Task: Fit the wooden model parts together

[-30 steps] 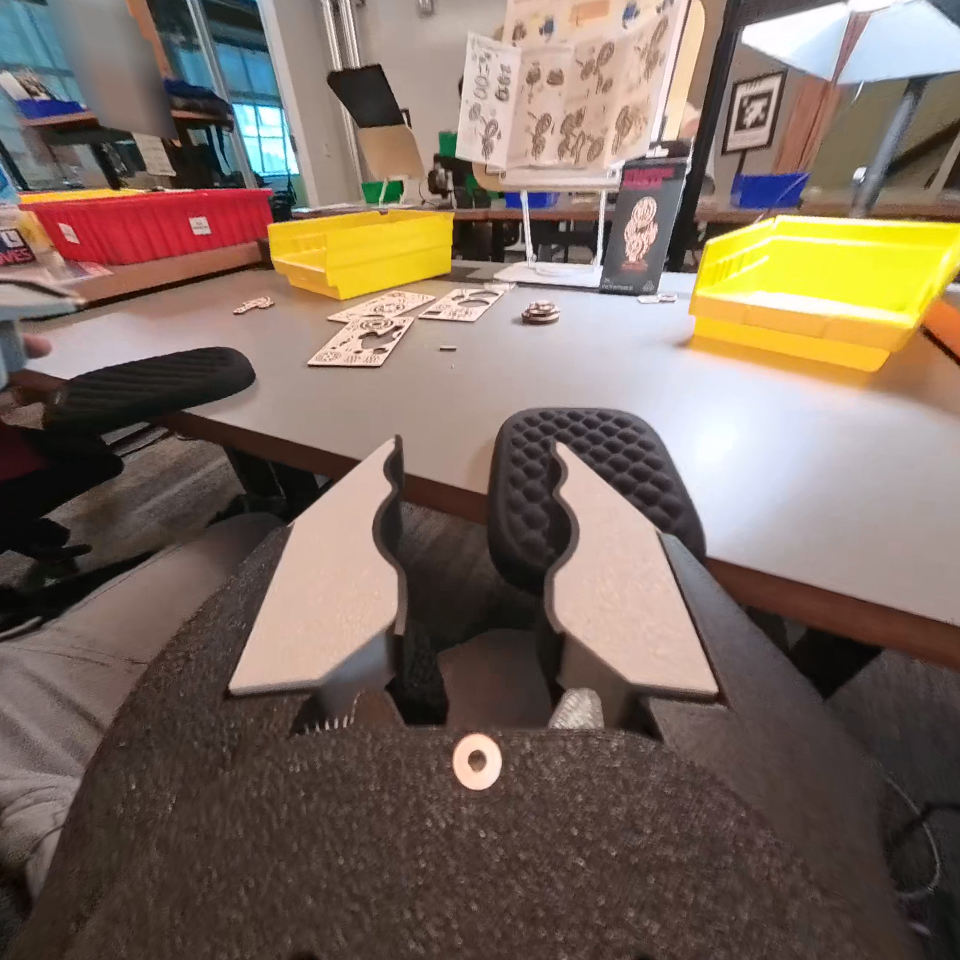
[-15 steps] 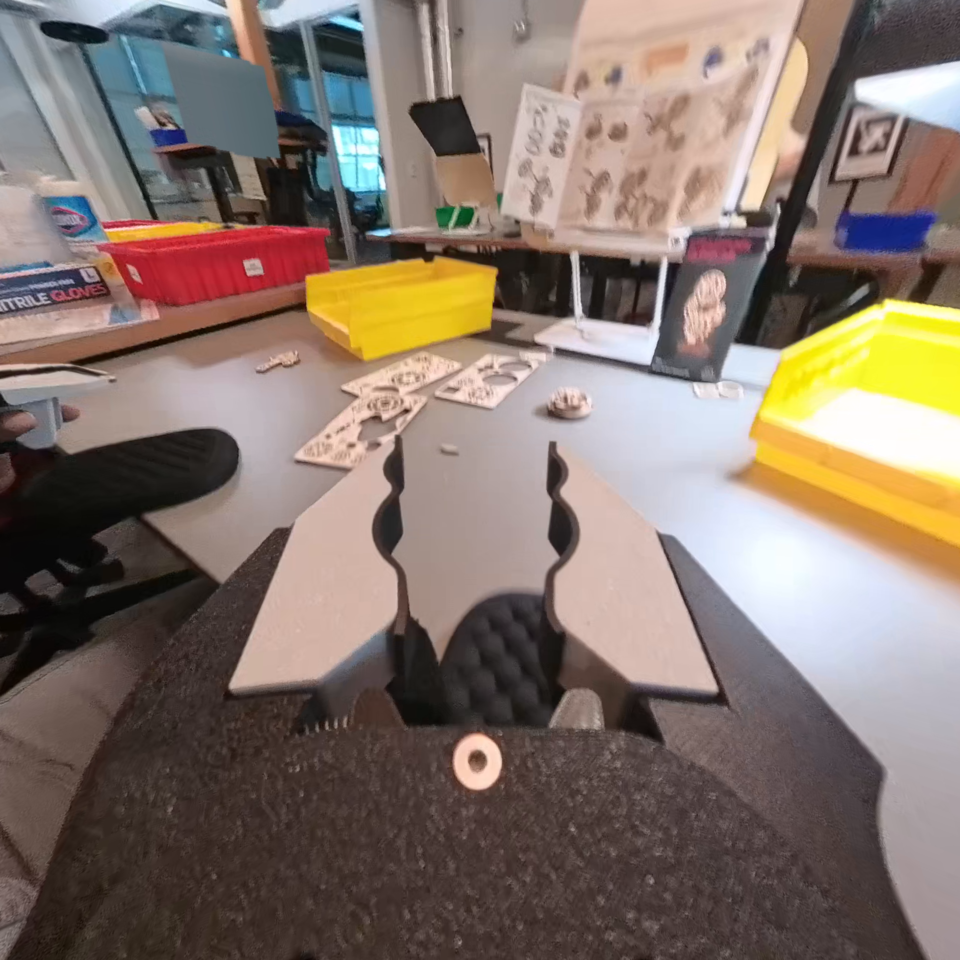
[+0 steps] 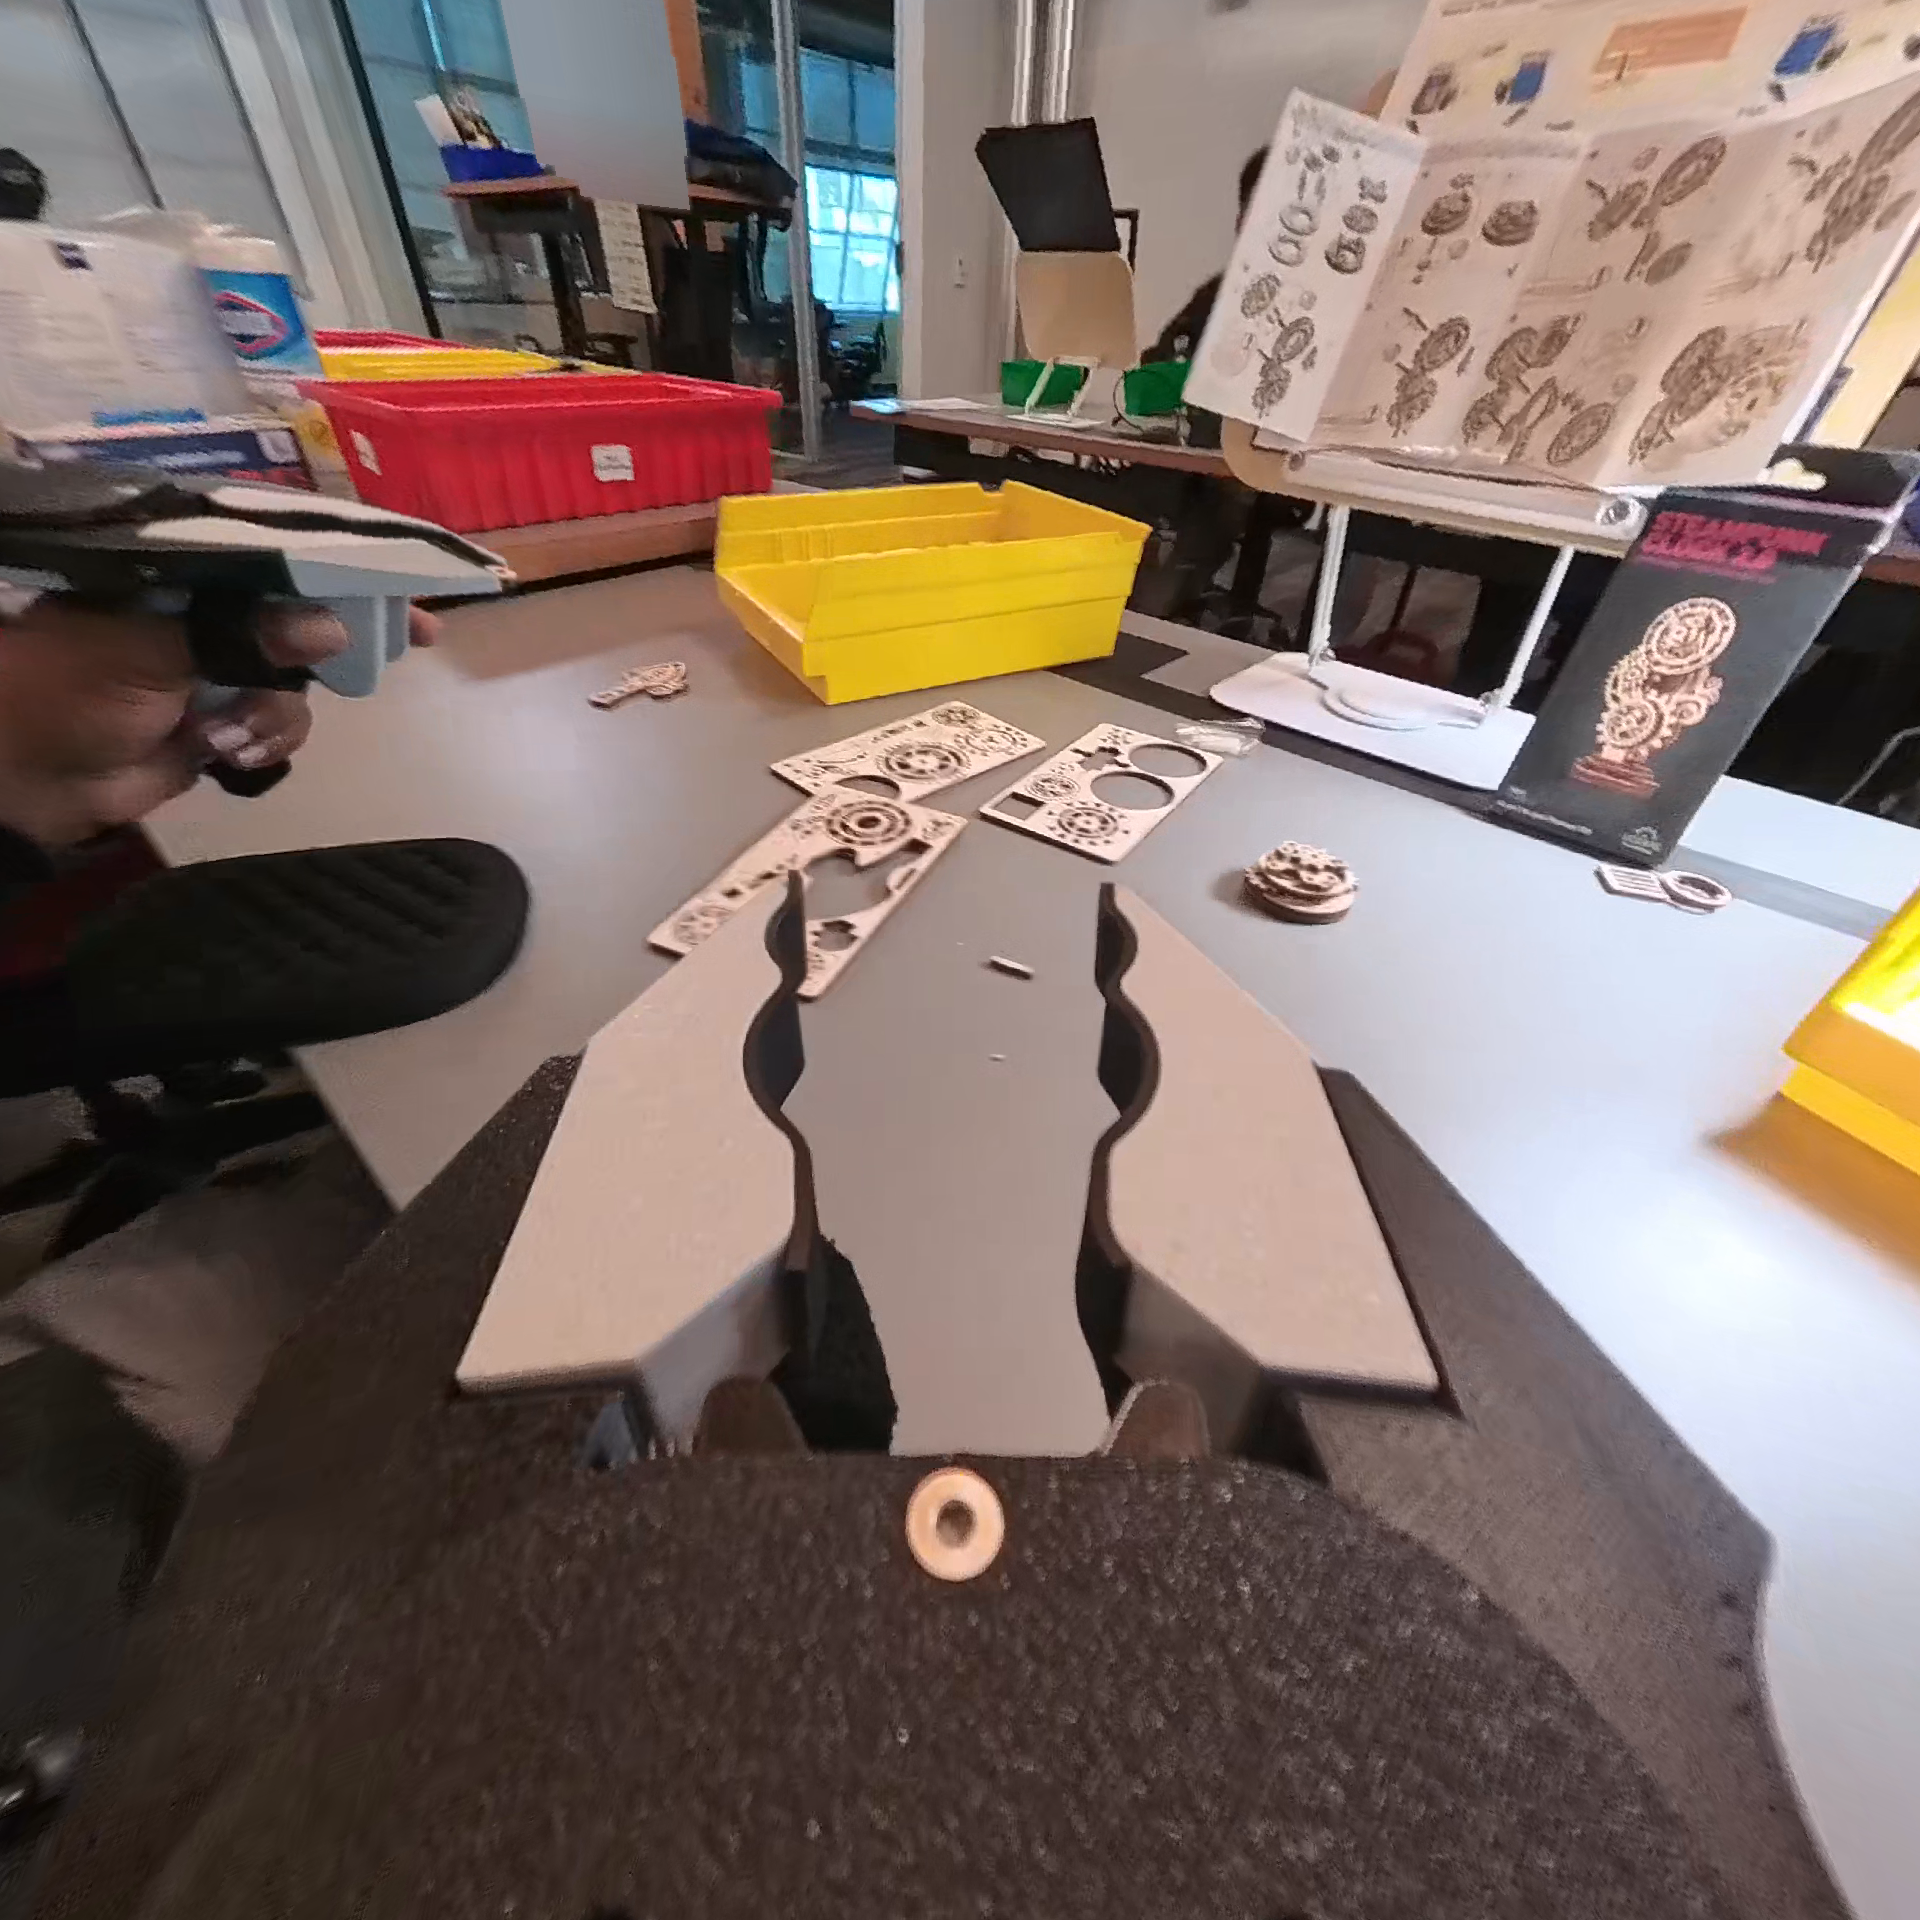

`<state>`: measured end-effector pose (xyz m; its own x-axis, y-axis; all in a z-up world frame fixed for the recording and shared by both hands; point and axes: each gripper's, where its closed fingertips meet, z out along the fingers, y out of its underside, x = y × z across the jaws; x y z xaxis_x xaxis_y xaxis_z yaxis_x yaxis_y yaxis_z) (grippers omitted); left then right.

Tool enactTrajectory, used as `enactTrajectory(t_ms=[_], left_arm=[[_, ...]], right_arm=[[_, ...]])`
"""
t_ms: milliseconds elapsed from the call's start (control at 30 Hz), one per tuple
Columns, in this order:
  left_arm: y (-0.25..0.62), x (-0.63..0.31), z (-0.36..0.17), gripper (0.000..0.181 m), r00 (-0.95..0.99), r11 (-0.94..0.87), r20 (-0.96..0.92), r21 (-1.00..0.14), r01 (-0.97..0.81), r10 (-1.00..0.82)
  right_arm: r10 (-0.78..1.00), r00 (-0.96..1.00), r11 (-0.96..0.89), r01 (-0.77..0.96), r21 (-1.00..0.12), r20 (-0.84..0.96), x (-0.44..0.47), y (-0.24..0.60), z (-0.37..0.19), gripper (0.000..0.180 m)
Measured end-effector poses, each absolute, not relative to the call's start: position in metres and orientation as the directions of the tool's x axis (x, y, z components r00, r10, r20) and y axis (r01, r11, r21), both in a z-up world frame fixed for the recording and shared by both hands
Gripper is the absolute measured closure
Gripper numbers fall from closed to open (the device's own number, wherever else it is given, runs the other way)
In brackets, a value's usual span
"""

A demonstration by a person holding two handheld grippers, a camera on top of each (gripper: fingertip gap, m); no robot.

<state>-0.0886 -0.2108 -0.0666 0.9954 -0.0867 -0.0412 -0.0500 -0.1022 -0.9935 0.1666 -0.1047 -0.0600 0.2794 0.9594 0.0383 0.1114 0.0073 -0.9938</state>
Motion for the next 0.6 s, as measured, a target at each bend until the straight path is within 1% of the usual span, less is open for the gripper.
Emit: enactTrajectory(t_ms=[67,133,233,333,467,600], left_arm=[[-0.191,-0.101,-0.078,0.172,0.990,-0.140,-0.047,-0.988,-0.065,-0.130],[-0.171,-0.109,-0.086,0.172,0.981,-0.166,-0.035,-0.984,-0.067,-0.191],[-0.147,-0.112,-0.083,0.172,0.959,-0.163,-0.078,-0.979,-0.126,-0.273],[-0.129,-0.101,-0.075,0.172,0.921,-0.132,-0.124,-0.974,-0.184,-0.370],[-0.111,-0.073,-0.077,0.171,0.849,-0.126,-0.169,-0.956,-0.265,-0.501],[-0.106,-0.035,-0.093,0.171,0.771,-0.117,-0.246,-0.917,-0.381,-0.588]], right_arm=[[0.953,0.297,0.013,0.152,-0.988,0.058,0.158,-0.079,-0.072,0.126],[0.962,0.267,0.007,0.187,-0.982,0.058,0.142,-0.054,-0.082,0.126],[0.978,0.190,0.042,0.207,-0.977,0.083,0.112,-0.023,-0.077,0.126],[0.978,0.174,0.068,0.246,-0.967,0.113,0.090,-0.002,-0.070,0.126],[0.967,0.248,0.005,0.201,-0.980,0.056,0.090,-0.013,-0.063,0.126],[0.945,0.323,0.005,0.142,-0.990,0.051,0.115,-0.044,-0.080,0.127]])
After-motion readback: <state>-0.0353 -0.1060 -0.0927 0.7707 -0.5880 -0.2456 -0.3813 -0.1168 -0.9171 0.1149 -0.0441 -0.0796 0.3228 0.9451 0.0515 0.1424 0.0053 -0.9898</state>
